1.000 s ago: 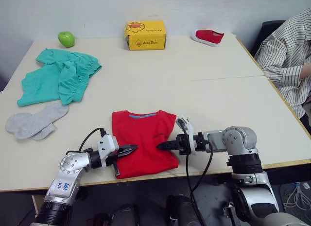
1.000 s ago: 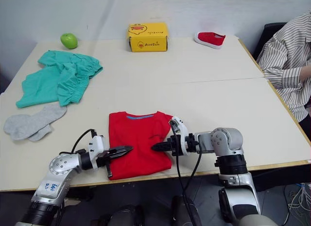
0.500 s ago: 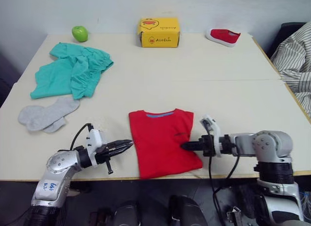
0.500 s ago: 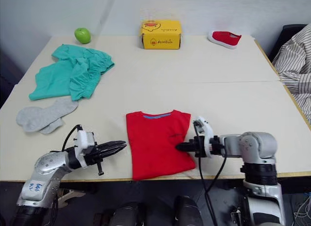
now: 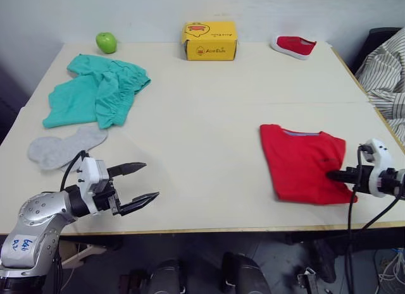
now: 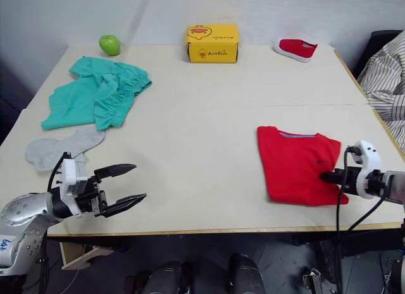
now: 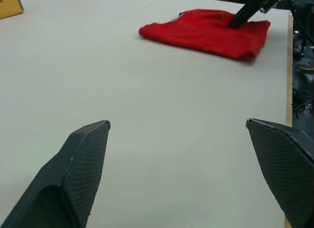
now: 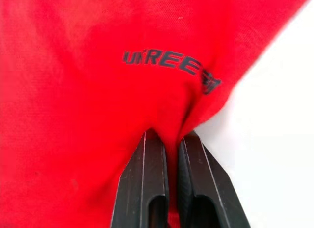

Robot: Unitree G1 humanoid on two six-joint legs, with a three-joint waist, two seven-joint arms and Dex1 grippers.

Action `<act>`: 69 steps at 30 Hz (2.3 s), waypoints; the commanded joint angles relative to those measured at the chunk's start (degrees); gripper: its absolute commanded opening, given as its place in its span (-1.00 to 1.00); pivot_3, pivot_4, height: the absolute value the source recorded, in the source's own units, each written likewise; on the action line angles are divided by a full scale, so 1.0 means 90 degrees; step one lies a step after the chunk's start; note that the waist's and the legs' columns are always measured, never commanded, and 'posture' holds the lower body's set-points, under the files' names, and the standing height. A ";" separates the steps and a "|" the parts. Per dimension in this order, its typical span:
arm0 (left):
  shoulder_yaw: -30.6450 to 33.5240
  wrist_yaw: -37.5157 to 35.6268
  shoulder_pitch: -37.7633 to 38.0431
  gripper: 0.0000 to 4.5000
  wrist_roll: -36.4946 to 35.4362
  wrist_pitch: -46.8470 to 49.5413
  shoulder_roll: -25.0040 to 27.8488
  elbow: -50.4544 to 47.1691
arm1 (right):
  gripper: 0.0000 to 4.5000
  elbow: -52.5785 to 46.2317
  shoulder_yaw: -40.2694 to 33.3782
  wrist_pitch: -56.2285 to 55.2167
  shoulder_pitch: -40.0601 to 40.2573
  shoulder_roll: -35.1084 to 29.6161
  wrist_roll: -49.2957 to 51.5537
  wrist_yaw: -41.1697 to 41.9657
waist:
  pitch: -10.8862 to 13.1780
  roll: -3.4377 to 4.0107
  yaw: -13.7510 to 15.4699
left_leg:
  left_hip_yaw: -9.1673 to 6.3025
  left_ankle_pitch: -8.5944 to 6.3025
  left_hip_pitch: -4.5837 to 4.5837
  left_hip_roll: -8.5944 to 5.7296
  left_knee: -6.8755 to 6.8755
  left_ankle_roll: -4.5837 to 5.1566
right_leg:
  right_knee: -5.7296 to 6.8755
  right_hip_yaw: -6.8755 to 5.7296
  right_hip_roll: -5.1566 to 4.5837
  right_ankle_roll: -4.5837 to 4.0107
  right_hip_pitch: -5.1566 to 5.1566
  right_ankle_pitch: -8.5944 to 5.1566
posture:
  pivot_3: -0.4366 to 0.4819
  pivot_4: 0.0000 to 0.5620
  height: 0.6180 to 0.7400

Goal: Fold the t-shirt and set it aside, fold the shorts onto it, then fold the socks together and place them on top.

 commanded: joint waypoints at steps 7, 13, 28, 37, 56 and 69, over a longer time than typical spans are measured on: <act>0.0263 -0.0017 0.0132 1.00 -0.0068 0.0006 0.0063 -0.0339 | -0.72 0.2730 0.0884 -0.2733 -0.1419 0.0100 -0.1656 0.0904 | 0.0025 0.0011 -0.0159 | 0.0029 0.0009 0.0014 0.0009 0.0005 -0.0014 | 0.0024 0.0024 0.0010 -0.0006 -0.0010 0.0003 | -0.05 -0.47 1.00; 0.0386 0.0151 0.0473 1.00 0.0032 -0.0061 -0.0004 -0.0503 | 0.12 0.3485 0.0990 -0.4202 -0.1433 -0.0253 -0.2398 0.0745 | 0.0025 0.0011 -0.0142 | 0.0040 0.0009 0.0021 0.0009 0.0008 -0.0014 | 0.0028 0.0040 0.0007 -0.0007 -0.0011 0.0004 | -0.05 -0.47 1.00; 0.0265 0.0303 0.0445 1.00 0.0334 -0.0426 -0.0161 -0.0133 | 0.92 0.3579 -0.0146 -0.7000 -0.1028 0.0195 -0.2149 0.0092 | 0.0043 0.0040 -0.0266 | 0.0071 0.0019 0.0049 0.0016 0.0008 -0.0027 | 0.0055 0.0081 0.0024 -0.0009 -0.0015 0.0004 | -0.05 -0.47 1.00; 0.0272 0.0483 0.0465 1.00 0.0344 -0.0381 -0.0231 -0.0313 | -0.33 0.3014 -0.0678 -0.7405 -0.0719 0.1006 -0.1727 -0.0008 | 0.0044 0.0042 -0.0273 | 0.0075 0.0022 0.0050 0.0012 0.0008 -0.0022 | 0.0056 0.0092 0.0022 -0.0008 -0.0015 0.0005 | -0.05 -0.47 1.00; 0.0218 0.0503 0.0525 1.00 0.0374 -0.0569 -0.0272 -0.0327 | -0.99 0.4035 -0.1877 -0.7653 -0.0448 0.1490 -0.1368 -0.2392 | 0.0043 0.0040 -0.0191 | 0.0096 0.0023 0.0078 0.0010 0.0009 -0.0020 | 0.0077 0.0134 0.0025 -0.0009 -0.0009 0.0004 | -0.05 -0.47 1.00; 0.1853 0.0230 0.1388 1.00 0.0245 -0.0795 -0.0024 0.0553 | -0.59 -0.0515 -0.1624 -0.6625 0.0634 0.1428 -0.0074 0.0594 | 0.0045 0.0044 -0.0310 | 0.0105 0.0018 0.0101 0.0023 -0.0006 -0.0027 | 0.0092 0.0153 0.0021 -0.0018 -0.0010 -0.0002 | -0.05 -0.47 1.00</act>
